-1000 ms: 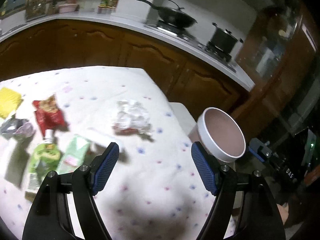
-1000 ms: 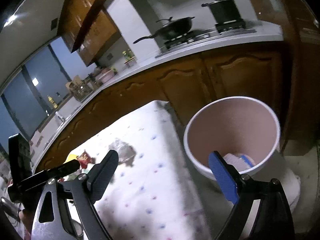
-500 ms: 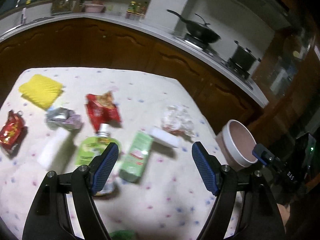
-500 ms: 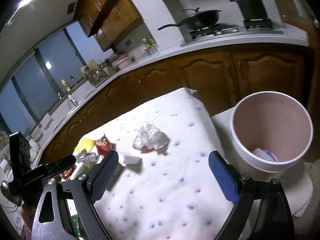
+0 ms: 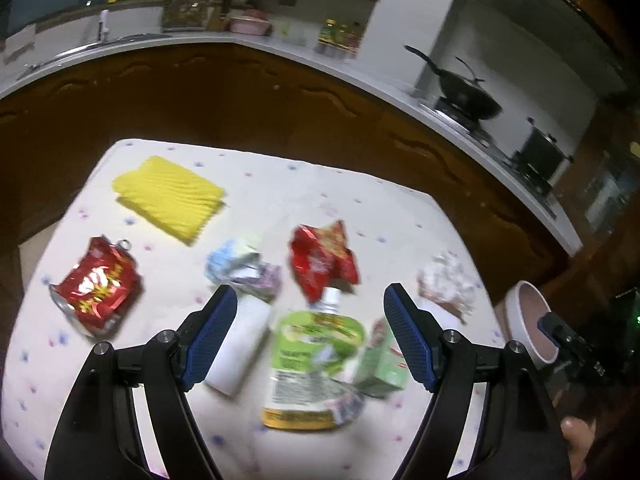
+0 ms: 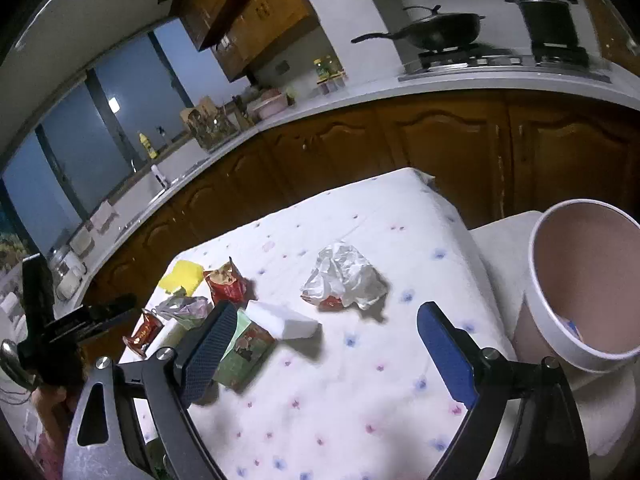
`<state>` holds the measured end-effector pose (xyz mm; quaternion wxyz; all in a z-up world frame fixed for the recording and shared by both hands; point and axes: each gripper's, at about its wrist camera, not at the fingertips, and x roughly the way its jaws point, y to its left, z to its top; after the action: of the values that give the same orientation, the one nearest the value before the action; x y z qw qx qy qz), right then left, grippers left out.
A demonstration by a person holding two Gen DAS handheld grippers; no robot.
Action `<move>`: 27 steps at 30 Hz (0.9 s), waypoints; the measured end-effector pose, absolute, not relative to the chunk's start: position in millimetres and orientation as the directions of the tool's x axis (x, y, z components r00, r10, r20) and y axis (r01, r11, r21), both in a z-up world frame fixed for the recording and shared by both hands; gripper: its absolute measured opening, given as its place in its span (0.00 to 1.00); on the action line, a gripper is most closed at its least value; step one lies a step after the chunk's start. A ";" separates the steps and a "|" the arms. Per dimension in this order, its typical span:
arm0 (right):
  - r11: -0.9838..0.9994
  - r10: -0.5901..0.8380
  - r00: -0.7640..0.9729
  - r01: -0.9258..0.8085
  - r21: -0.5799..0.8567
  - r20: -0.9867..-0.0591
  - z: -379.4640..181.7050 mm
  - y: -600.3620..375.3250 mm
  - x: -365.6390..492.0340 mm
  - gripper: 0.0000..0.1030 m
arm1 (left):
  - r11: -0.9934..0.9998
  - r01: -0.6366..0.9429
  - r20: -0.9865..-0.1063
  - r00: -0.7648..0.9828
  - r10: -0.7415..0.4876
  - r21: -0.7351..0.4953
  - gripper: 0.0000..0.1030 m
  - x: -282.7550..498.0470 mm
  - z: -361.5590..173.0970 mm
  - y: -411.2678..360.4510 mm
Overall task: Collect trash
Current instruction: 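Move both tools back over the table toward the remaining trash, then grasp the blue crumpled wrapper with the left tool while the right tool grasps the white tissue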
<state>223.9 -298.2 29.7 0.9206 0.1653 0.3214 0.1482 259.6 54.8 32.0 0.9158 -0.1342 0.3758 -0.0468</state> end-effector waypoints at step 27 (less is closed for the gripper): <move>0.947 0.306 0.663 -0.139 0.290 -0.683 -25.6 -256.8 323.6 0.21 | 0.974 -0.070 -0.773 0.621 -0.128 -0.217 0.18 325.8 -32.5 92.5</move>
<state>323.6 -256.8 -25.6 0.9056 0.1067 0.3916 0.1230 325.8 92.5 -32.5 0.8930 -0.1137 0.4351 -0.0164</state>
